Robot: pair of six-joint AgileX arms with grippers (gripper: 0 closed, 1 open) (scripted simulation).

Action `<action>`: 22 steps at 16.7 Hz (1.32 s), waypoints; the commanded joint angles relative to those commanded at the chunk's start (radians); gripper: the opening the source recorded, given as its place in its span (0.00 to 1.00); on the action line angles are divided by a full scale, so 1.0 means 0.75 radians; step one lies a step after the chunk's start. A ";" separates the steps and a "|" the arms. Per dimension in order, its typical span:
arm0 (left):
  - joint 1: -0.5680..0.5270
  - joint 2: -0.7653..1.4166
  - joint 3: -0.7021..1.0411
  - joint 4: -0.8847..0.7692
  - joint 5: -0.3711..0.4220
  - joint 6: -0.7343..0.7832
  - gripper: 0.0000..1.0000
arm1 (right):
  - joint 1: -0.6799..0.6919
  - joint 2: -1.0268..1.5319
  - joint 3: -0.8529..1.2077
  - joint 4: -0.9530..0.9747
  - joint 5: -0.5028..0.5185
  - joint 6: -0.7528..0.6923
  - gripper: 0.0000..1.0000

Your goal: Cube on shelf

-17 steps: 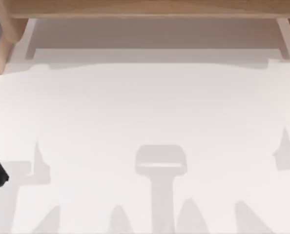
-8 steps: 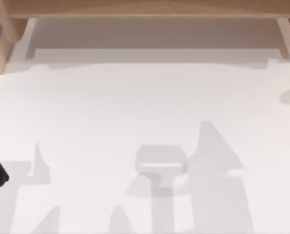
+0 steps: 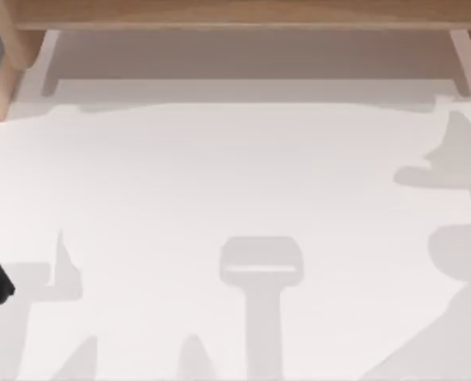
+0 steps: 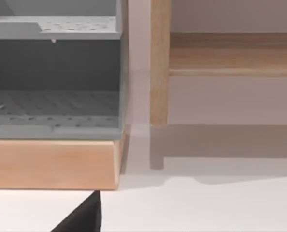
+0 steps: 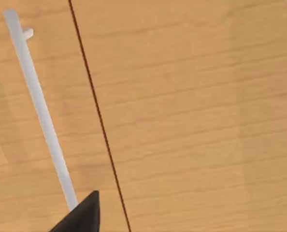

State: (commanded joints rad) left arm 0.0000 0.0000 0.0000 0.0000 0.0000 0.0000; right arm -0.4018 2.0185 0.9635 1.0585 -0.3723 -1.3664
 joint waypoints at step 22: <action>0.000 0.000 0.000 0.000 0.000 0.000 1.00 | -0.045 0.447 0.334 0.114 -0.035 -0.256 1.00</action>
State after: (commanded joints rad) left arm 0.0000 0.0000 0.0000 0.0000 0.0000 0.0000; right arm -0.4356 2.3535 1.2142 1.1443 -0.3985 -1.5584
